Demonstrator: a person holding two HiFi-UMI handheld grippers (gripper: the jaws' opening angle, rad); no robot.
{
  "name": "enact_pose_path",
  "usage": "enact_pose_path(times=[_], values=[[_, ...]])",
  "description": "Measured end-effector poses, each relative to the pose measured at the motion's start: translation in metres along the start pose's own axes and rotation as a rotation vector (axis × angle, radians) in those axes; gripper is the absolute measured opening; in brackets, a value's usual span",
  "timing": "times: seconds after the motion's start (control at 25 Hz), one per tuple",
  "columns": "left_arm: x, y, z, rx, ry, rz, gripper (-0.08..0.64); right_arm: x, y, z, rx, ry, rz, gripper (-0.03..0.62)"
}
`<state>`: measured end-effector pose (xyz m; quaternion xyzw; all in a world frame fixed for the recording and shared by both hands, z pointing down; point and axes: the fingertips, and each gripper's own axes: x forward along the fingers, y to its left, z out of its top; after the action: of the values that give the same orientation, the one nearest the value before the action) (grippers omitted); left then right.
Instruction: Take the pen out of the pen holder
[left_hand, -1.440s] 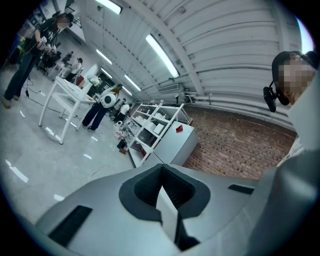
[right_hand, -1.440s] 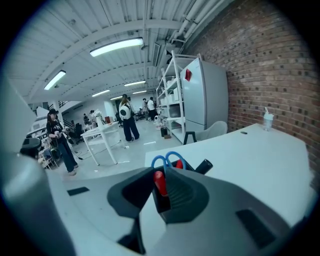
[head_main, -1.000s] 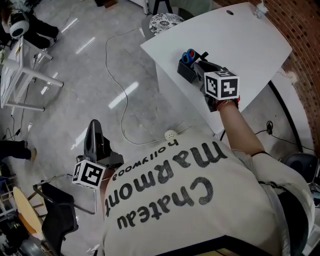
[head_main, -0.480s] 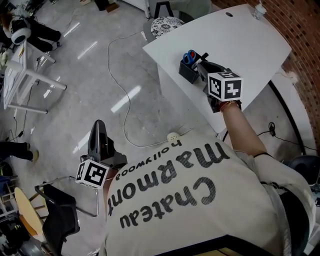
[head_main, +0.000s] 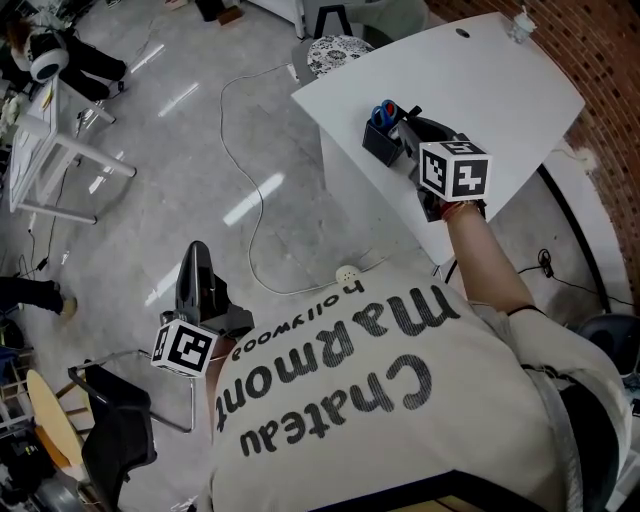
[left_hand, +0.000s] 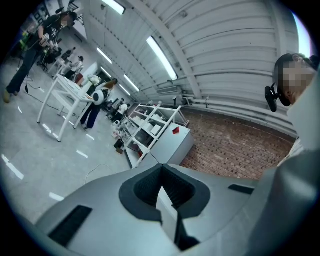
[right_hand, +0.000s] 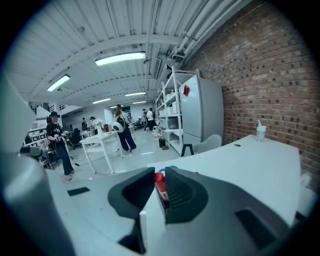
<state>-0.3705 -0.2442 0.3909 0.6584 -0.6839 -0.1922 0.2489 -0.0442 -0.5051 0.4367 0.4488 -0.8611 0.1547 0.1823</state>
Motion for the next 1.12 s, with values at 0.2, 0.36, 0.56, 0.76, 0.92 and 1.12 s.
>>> enact_pose_path(times=[0.2,0.36,0.56,0.76,0.92,1.12], values=[[-0.005,0.000,0.001,-0.004,-0.002,-0.007,0.002,-0.008,0.006,0.009,-0.010,-0.026,-0.006,0.066],[-0.006,-0.004,0.000,-0.001,0.005,-0.022,0.002,-0.015,0.010,0.017,-0.038,-0.050,-0.016,0.064],[-0.011,-0.008,-0.002,-0.002,0.011,-0.036,0.002,-0.030,0.016,0.026,-0.093,-0.080,-0.030,0.064],[-0.016,-0.012,-0.005,0.001,0.012,-0.051,0.002,-0.043,0.019,0.029,-0.116,-0.100,-0.038,0.064],[-0.024,-0.013,-0.002,0.002,0.011,-0.058,0.002,-0.054,0.022,0.033,-0.086,-0.119,-0.037,0.064],[-0.033,-0.016,-0.003,-0.004,0.008,-0.067,0.002,-0.067,0.024,0.037,-0.058,-0.143,-0.032,0.063]])
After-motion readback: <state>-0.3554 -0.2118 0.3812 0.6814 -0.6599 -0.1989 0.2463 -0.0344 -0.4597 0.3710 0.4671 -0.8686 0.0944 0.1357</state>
